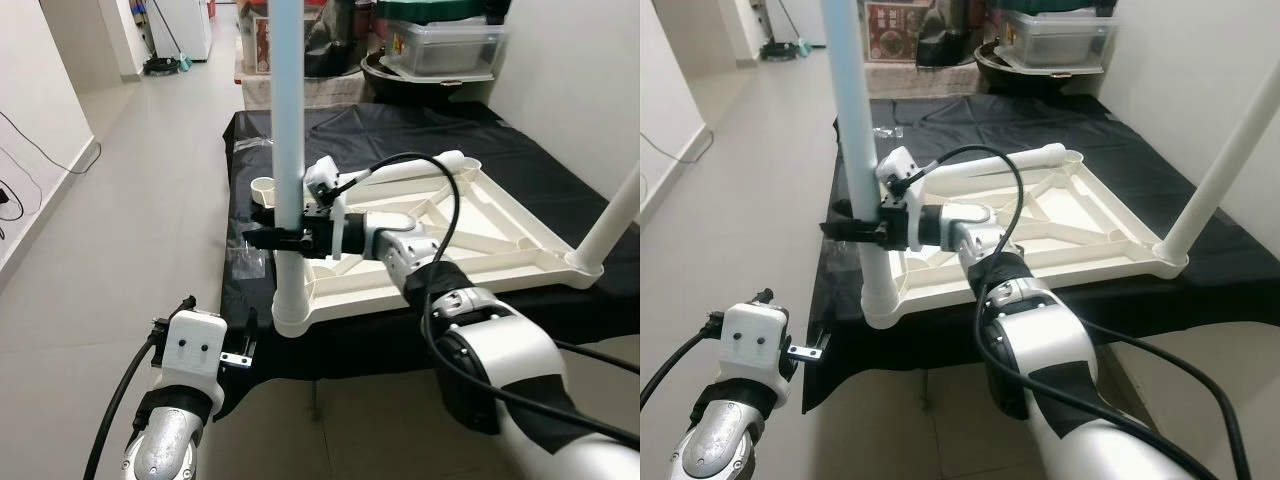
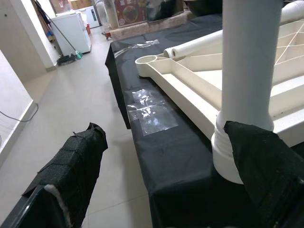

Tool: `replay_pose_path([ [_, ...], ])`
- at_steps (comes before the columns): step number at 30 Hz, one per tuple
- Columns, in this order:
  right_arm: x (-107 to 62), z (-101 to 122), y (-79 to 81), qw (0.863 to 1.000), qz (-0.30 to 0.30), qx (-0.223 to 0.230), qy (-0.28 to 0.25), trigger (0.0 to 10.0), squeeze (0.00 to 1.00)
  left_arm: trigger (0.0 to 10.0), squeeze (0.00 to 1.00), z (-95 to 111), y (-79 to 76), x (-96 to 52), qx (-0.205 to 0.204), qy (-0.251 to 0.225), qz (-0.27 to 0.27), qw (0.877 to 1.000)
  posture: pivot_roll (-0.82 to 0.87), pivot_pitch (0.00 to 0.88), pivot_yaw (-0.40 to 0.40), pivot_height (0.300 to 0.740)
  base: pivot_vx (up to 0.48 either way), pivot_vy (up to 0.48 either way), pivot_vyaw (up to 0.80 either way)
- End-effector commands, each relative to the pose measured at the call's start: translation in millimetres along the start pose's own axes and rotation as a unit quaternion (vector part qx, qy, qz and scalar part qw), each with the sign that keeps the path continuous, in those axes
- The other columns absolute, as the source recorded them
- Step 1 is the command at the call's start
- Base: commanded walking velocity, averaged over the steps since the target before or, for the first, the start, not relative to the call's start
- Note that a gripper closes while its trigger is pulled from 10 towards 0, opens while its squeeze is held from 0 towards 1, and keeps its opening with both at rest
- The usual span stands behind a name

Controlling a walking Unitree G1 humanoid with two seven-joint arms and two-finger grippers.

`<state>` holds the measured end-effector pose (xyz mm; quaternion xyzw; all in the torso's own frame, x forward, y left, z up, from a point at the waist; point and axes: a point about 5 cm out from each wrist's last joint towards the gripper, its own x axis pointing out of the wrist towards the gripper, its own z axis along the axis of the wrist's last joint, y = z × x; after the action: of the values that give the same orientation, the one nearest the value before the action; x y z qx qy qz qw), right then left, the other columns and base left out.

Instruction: Building children table

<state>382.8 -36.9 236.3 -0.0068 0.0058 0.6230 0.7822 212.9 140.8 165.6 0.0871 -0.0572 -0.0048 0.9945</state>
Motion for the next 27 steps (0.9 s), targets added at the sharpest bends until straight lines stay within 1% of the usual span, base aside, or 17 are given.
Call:
replay_pose_path([
  [1,1.8,-6,-3.5,0.998,-0.057,0.018,-0.016,0.0,0.0,10.0,0.0,-4,-0.4,-1.0,0.007,0.003,0.001,1.0,0.09,0.001,-0.071,0.74,0.0,0.0,0.0],
  [3,-0.3,-6,-8.9,0.993,-0.109,0.02,-0.028,0.0,0.0,10.0,0.0,-4,0.0,-0.7,0.007,0.004,0.002,1.0,0.08,0.001,-0.062,0.74,0.0,0.0,0.0],
  [6,-1.7,-6,-12.2,0.989,-0.142,0.023,-0.035,0.0,0.0,10.0,0.0,-5,0.2,-0.6,0.006,0.004,0.002,1.0,0.08,0.001,-0.062,0.74,0.0,0.0,0.0],
  [7,-5.6,-8,-18.4,0.976,-0.211,0.024,-0.042,0.0,0.0,10.0,0.0,-5,0.4,0.1,0.006,0.004,0.002,1.0,0.08,0.003,-0.056,0.74,0.0,0.0,0.0],
  [9,-5.6,-8,-18.4,0.976,-0.211,0.024,-0.042,0.0,0.0,10.0,0.0,-5,0.4,0.1,0.006,0.004,0.002,1.0,0.08,0.003,-0.056,0.74,0.0,0.0,0.0],
  [10,-10.9,-13,-24.8,0.956,-0.287,0.031,-0.041,0.0,0.0,10.0,0.0,-5,0.4,0.8,0.007,0.004,0.001,1.0,0.07,0.004,-0.056,0.74,0.0,0.0,0.0],
  [11,-10.9,-13,-24.8,0.956,-0.287,0.031,-0.041,0.0,0.0,10.0,0.0,-5,0.4,0.8,0.007,0.004,0.001,1.0,0.07,0.004,-0.056,0.74,0.0,0.0,0.0],
  [12,-21.0,-20,-32.6,0.92,-0.388,0.04,-0.037,0.0,0.0,10.0,0.0,-5,0.6,1.8,0.006,0.003,0.0,1.0,0.06,0.009,-0.049,0.74,0.0,0.0,0.0],
  [13,-21.0,-20,-32.6,0.92,-0.388,0.04,-0.037,0.0,0.0,10.0,0.0,-5,0.6,1.8,0.006,0.003,0.0,1.0,0.06,0.009,-0.049,0.74,0.0,0.0,0.0],
  [15,-39.1,-35,-39.9,0.83,-0.552,0.067,-0.036,0.0,0.0,10.0,0.0,-5,-0.2,2.9,0.005,0.004,-0.003,1.0,0.06,0.009,-0.049,0.74,0.0,0.0,0.0],
  [16,-39.1,-35,-39.9,0.83,-0.552,0.067,-0.036,0.0,0.0,10.0,0.0,-5,-0.2,2.9,0.005,0.004,-0.003,1.0,0.06,0.009,-0.049,0.74,0.0,0.0,0.0],
  [18,-41.1,-42,-37.1,0.767,-0.632,0.097,-0.049,0.0,0.0,10.0,0.0,-5,-1.2,3.5,0.004,0.004,-0.004,1.0,0.06,0.008,-0.05,0.74,0.0,0.0,0.0],
  [19,-41.1,-42,-37.1,0.767,-0.632,0.097,-0.049,0.0,0.0,10.0,0.0,-5,-1.2,3.5,0.004,0.004,-0.004,1.0,0.06,0.008,-0.05,0.74,0.0,0.0,0.0],
  [20,-39.5,-43,-35.2,0.752,-0.649,0.102,-0.054,0.0,0.0,10.0,0.0,-5,-1.5,3.7,0.003,0.004,-0.004,1.0,0.06,0.008,-0.05,0.74,0.0,0.0,0.0],
  [22,-39.5,-43,-35.2,0.752,-0.649,0.102,-0.054,0.0,0.0,10.0,0.0,-5,-1.5,3.7,0.003,0.004,-0.004,1.0,0.06,0.008,-0.05,0.74,0.0,0.0,0.0],
  [25,-17.0,-44,-22.9,0.718,-0.681,0.13,-0.06,0.0,0.0,10.0,0.0,-5,-2.3,3.9,0.004,0.003,-0.005,1.0,0.07,0.01,-0.056,0.74,0.0,0.0,0.0],
  [27,-10.4,-44,-19.7,0.716,-0.683,0.132,-0.059,0.0,0.0,10.0,0.0,-5,-2.1,3.8,0.004,0.003,-0.005,1.0,0.07,0.01,-0.056,0.74,0.0,0.0,0.0],
])
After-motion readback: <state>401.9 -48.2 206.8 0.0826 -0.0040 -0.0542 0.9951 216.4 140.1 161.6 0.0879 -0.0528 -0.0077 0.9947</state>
